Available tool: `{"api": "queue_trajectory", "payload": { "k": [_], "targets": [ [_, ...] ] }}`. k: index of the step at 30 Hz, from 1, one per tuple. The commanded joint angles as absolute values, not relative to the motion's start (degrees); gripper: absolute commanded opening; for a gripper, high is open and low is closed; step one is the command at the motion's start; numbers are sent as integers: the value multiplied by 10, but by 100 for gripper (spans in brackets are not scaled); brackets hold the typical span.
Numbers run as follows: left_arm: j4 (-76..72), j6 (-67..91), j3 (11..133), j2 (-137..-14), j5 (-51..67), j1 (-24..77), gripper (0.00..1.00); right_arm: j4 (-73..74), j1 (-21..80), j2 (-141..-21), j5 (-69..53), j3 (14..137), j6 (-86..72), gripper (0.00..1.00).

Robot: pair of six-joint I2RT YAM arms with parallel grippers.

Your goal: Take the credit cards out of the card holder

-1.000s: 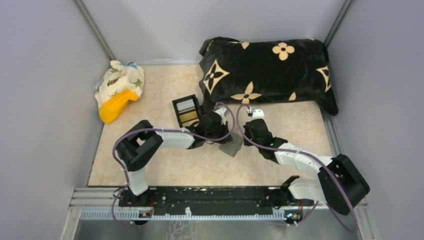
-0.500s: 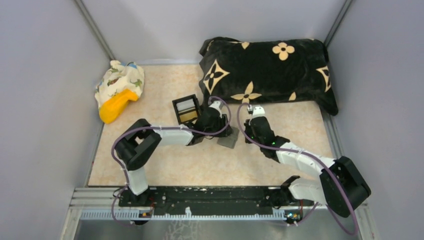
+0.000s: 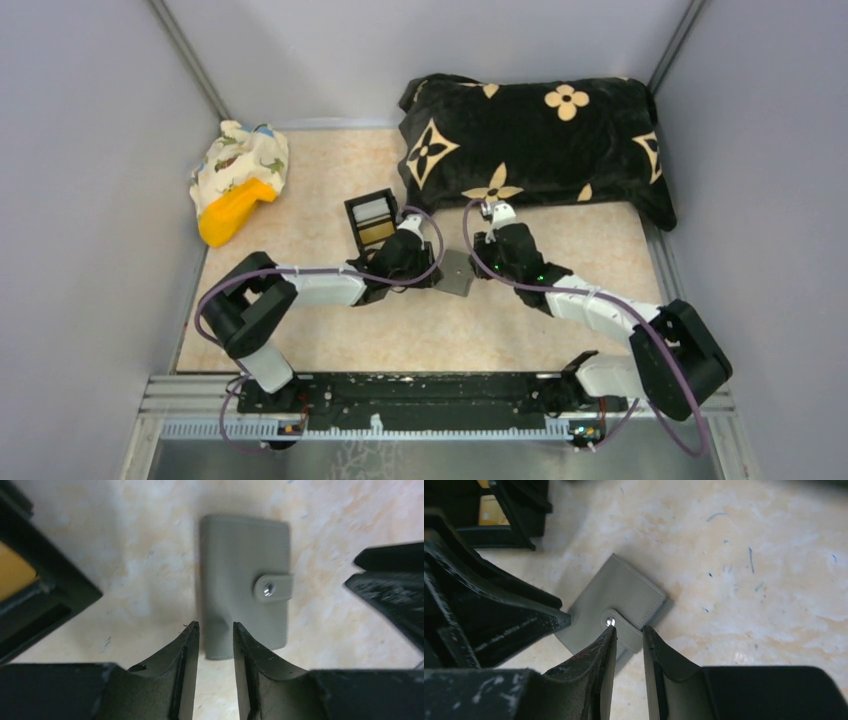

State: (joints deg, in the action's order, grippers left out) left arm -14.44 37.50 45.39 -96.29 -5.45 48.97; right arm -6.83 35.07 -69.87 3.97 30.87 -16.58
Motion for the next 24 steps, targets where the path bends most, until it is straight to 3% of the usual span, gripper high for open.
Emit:
{"api": "queue_trajectory", "payload": {
  "k": [1, 9, 13, 24],
  "targets": [
    [-139, 367, 423, -957, -61, 487, 34, -112, 350, -729, -14, 352, -156, 28],
    [-109, 364, 442, -1002, -75, 486, 28, -124, 359, -797, -38, 376, -152, 33],
    [-99, 364, 452, -1011, -77, 487, 27, -120, 368, -824, -26, 374, -141, 40],
    [-97, 362, 448, -1013, -76, 487, 26, -112, 370, -878, 23, 384, -96, 46]
  ]
}}
